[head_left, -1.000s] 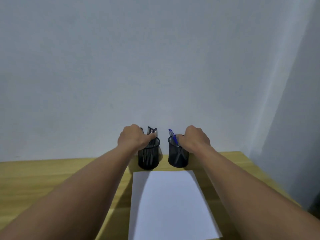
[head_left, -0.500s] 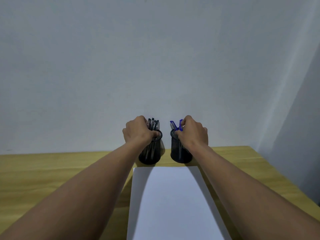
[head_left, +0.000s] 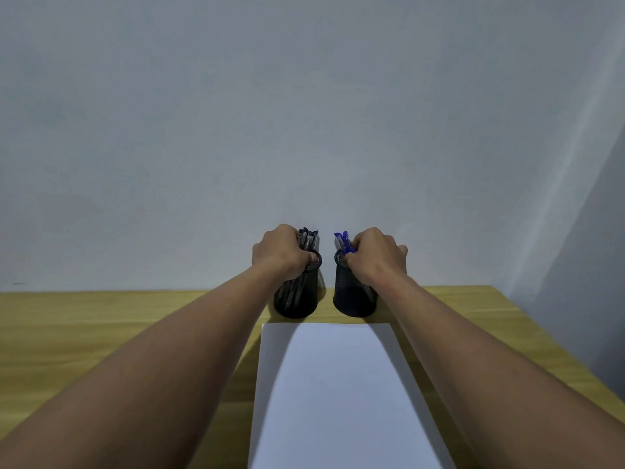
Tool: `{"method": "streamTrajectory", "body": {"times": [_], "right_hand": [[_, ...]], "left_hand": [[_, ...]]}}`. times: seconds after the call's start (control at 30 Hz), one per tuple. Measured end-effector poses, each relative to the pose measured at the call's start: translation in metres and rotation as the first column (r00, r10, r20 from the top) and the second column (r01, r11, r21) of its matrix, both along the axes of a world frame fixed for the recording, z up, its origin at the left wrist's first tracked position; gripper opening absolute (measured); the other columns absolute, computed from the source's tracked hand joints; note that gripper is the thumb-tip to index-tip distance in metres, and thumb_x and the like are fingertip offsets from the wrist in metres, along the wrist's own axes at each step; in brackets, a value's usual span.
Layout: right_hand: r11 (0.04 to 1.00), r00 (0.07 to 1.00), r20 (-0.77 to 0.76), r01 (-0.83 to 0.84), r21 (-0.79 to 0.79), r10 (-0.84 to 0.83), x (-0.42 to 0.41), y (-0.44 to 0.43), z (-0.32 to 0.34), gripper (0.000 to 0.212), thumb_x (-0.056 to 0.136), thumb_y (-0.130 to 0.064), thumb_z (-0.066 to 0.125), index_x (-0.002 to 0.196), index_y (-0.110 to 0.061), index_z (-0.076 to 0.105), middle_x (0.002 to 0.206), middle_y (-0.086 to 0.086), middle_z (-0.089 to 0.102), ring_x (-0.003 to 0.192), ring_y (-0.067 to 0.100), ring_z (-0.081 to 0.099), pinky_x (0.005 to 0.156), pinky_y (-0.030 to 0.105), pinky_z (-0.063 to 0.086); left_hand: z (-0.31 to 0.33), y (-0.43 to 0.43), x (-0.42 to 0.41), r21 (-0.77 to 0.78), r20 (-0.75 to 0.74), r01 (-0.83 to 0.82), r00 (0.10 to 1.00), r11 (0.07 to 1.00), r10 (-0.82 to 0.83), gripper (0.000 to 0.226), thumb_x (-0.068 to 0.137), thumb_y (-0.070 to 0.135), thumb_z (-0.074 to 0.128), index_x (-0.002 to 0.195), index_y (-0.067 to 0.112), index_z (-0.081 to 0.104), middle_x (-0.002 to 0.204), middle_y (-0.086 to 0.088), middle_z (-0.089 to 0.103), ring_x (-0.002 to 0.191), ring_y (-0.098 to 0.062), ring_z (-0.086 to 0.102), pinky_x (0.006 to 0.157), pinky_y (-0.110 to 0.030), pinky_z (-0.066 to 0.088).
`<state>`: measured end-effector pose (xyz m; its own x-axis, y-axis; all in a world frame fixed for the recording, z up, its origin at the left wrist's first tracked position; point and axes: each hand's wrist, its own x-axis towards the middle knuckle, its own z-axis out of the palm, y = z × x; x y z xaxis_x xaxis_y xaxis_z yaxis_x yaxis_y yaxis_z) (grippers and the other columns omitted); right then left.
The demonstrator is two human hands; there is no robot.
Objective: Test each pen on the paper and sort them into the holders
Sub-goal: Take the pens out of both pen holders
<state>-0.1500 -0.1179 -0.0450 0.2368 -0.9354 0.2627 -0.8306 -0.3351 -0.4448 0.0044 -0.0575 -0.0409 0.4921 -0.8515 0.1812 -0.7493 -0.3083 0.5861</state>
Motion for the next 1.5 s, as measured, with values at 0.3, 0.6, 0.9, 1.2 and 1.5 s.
{"method": "streamTrajectory", "body": {"times": [0.3, 0.6, 0.9, 1.2, 1.5], "right_hand": [[0.999, 0.988, 0.145, -0.047, 0.015, 0.044, -0.009, -0.002, 0.006, 0.008, 0.087, -0.012, 0.067, 0.084, -0.011, 0.074, 0.082, 0.010, 0.071, 0.081, 0.034, 0.067, 0.067, 0.035, 0.051], [0.997, 0.976, 0.205, -0.077, -0.001, 0.076, -0.009, -0.004, 0.008, 0.010, 0.089, -0.019, 0.069, 0.084, -0.014, 0.075, 0.082, 0.010, 0.073, 0.082, 0.034, 0.068, 0.072, 0.039, 0.057], [0.994, 0.938, 0.330, -0.086, -0.064, 0.102, -0.008, 0.000, 0.031, 0.005, 0.090, -0.021, 0.069, 0.090, -0.021, 0.075, 0.079, 0.001, 0.075, 0.079, 0.026, 0.072, 0.075, 0.037, 0.059], [0.972, 0.896, 0.406, -0.100, -0.211, 0.180, 0.002, 0.056, 0.101, 0.014, 0.091, -0.020, 0.067, 0.102, -0.018, 0.075, 0.083, -0.003, 0.070, 0.082, 0.022, 0.066, 0.069, 0.030, 0.044], [0.961, 0.827, 0.526, -0.269, 0.062, 0.198, 0.049, 0.151, 0.109, 0.023, 0.078, -0.013, 0.077, 0.091, 0.006, 0.074, 0.091, 0.022, 0.077, 0.077, 0.035, 0.076, 0.081, 0.055, 0.062]], "left_hand": [[0.005, -0.003, 0.008, -0.057, -0.022, 0.053, 0.998, 0.997, -0.054, 0.026, 0.076, 0.034, 0.083, 0.094, 0.018, 0.071, 0.090, -0.004, 0.071, 0.088, -0.027, 0.064, 0.076, -0.034, 0.052], [0.013, -0.006, 0.015, -0.014, -0.006, 0.080, 0.997, 0.997, -0.080, 0.023, 0.076, 0.035, 0.084, 0.088, 0.022, 0.069, 0.084, 0.000, 0.068, 0.082, -0.023, 0.062, 0.068, -0.029, 0.043], [0.044, -0.007, 0.017, -0.185, -0.106, 0.069, 0.990, 0.980, -0.089, 0.027, 0.076, 0.037, 0.084, 0.094, 0.021, 0.074, 0.083, 0.000, 0.071, 0.080, -0.020, 0.068, 0.074, -0.033, 0.053], [0.115, 0.038, 0.027, -0.319, -0.273, 0.101, 0.942, 0.942, -0.193, 0.029, 0.068, 0.032, 0.089, 0.089, 0.016, 0.075, 0.087, -0.007, 0.077, 0.086, -0.024, 0.075, 0.081, -0.045, 0.061], [0.131, 0.169, 0.066, -0.072, -0.314, 0.043, 0.947, 0.996, -0.063, 0.037, 0.076, 0.018, 0.085, 0.103, -0.004, 0.071, 0.096, -0.015, 0.075, 0.075, -0.019, 0.070, 0.060, -0.023, 0.059]]}}
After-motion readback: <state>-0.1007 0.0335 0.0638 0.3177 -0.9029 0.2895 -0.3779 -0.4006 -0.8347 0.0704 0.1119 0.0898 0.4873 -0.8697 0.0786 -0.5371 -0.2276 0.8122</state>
